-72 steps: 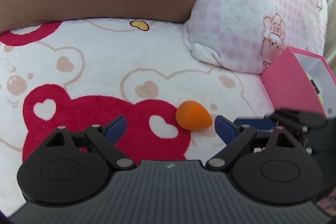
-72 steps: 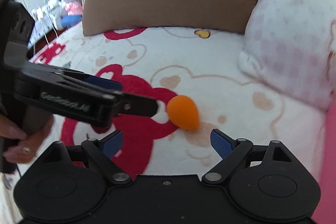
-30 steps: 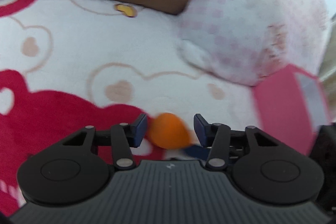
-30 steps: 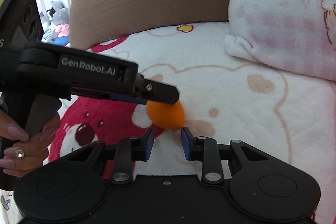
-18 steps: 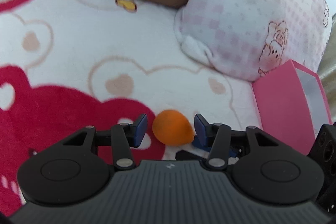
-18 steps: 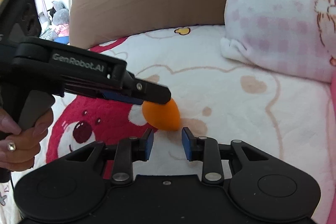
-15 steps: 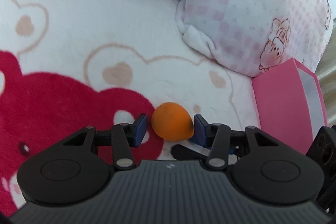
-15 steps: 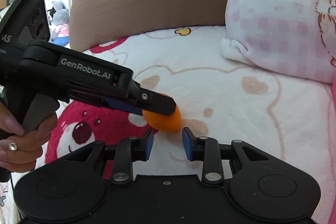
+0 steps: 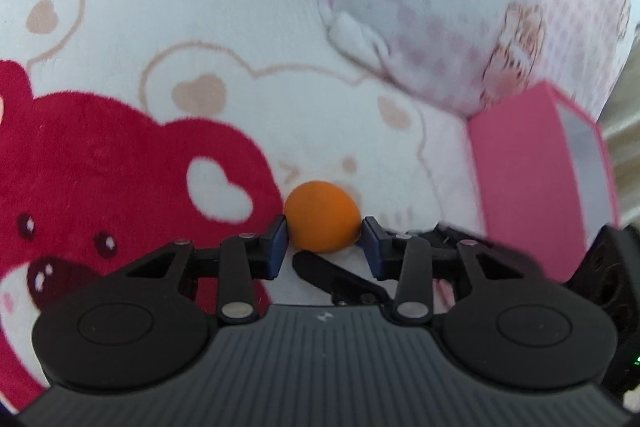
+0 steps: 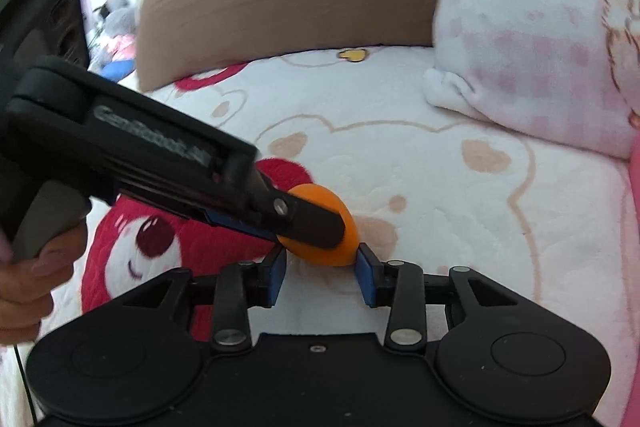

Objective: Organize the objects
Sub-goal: 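Lift the sponge with the left tool and carry it toward the pink box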

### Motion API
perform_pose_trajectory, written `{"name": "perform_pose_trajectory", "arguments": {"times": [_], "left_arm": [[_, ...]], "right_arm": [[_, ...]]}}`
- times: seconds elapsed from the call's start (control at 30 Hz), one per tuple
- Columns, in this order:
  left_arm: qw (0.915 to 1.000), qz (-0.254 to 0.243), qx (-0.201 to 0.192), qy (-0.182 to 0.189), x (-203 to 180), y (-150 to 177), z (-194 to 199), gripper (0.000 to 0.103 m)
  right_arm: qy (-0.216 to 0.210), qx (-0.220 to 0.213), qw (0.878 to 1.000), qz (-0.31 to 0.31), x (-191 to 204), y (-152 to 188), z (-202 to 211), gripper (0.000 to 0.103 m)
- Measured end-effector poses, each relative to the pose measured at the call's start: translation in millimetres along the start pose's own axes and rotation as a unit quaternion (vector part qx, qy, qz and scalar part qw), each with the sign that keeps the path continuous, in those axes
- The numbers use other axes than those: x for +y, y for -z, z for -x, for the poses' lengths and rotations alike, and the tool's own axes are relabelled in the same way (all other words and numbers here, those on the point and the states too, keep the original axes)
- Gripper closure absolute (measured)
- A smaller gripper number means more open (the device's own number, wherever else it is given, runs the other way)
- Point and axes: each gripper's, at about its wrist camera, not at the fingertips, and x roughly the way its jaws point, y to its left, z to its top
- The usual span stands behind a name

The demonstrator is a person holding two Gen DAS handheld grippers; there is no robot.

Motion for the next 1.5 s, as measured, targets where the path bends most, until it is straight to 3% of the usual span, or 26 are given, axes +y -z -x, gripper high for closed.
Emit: {"name": "perform_pose_trajectory", "arguments": {"times": [0.17, 0.4, 0.67, 1.07, 1.27, 1.4, 1.5], "left_arm": [[0.9999, -0.010, 0.010, -0.005, -10.4, 11.6, 2.7, 0.065], [0.9967, -0.059, 0.006, -0.056, -31.0, 30.2, 4.1, 0.065], [0.9978, -0.048, -0.002, -0.045, -31.7, 42.6, 17.5, 0.065], [0.9950, -0.094, 0.005, -0.033, -54.0, 58.2, 23.3, 0.065], [0.9958, -0.084, 0.021, -0.030, -49.7, 61.4, 18.6, 0.063], [0.9977, -0.056, 0.001, -0.038, -37.6, 58.8, 18.5, 0.062], [0.9975, -0.054, -0.025, -0.038, -34.8, 58.1, 25.5, 0.062]], "right_arm": [[-0.002, 0.006, 1.000, 0.024, 4.2, 7.1, 11.3, 0.059], [-0.004, 0.016, 0.998, 0.053, 11.9, 10.2, 15.7, 0.057], [-0.013, 0.008, 0.996, 0.087, 26.6, 13.4, 32.5, 0.050], [0.000, 0.020, 0.996, 0.082, 33.5, 26.1, 50.8, 0.032], [0.004, 0.027, 0.997, 0.073, 25.2, 29.0, 45.2, 0.033], [0.020, 0.023, 0.997, 0.065, 21.7, 27.0, 37.5, 0.032], [0.007, 0.026, 0.999, 0.040, 15.8, 28.4, 36.6, 0.032]]}}
